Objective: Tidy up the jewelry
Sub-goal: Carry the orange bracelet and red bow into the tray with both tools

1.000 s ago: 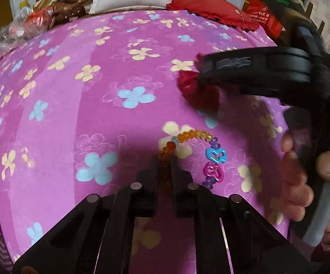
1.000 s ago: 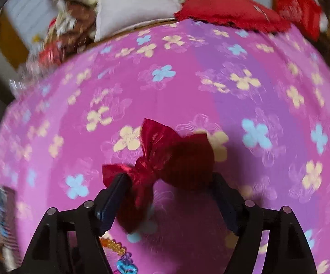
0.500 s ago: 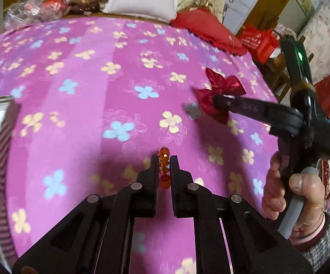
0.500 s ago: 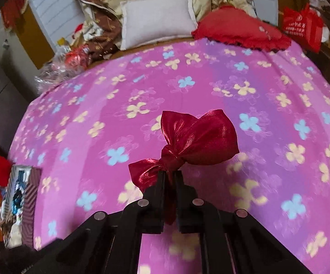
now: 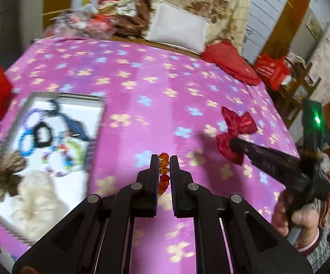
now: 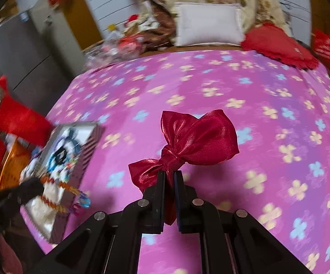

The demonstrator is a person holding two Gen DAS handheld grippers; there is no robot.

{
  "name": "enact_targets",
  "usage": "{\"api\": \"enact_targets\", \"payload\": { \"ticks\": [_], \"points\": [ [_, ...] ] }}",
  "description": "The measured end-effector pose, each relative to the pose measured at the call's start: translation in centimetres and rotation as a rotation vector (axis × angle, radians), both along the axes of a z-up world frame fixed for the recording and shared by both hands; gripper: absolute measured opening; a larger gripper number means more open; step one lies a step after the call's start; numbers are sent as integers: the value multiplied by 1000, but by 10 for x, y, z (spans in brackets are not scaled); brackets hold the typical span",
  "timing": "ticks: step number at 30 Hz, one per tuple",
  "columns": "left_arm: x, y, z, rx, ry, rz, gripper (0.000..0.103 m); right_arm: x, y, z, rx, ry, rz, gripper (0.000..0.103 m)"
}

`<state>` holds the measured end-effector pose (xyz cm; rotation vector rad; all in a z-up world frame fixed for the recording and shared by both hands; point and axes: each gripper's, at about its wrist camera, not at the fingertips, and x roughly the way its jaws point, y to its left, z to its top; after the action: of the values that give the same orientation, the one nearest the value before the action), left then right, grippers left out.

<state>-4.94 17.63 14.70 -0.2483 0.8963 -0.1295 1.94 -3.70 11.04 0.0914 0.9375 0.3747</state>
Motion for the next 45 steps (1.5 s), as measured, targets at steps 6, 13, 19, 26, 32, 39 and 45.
{"api": "enact_targets", "payload": {
  "ticks": [6,13,19,26,32,39,45],
  "points": [
    [-12,54,3,-8,-4,75,8,-25,53,6,-3,5,119,7],
    [-21,90,-23,-86,29,143,7,-39,107,11,-8,16,226,7],
    [-27,107,-51,-70,56,194,7,-40,151,9,-32,25,304,7],
    [-38,128,-90,-108,118,229,7,-30,215,-4,-85,59,417,7],
    [-46,124,-104,-91,88,231,8,-2,264,-33,-135,137,449,7],
    [-53,124,-110,-72,-1,206,8,19,291,-63,-157,211,466,7],
    [-53,122,-118,-90,-37,167,8,40,302,-77,-262,162,421,7]
  ]
}}
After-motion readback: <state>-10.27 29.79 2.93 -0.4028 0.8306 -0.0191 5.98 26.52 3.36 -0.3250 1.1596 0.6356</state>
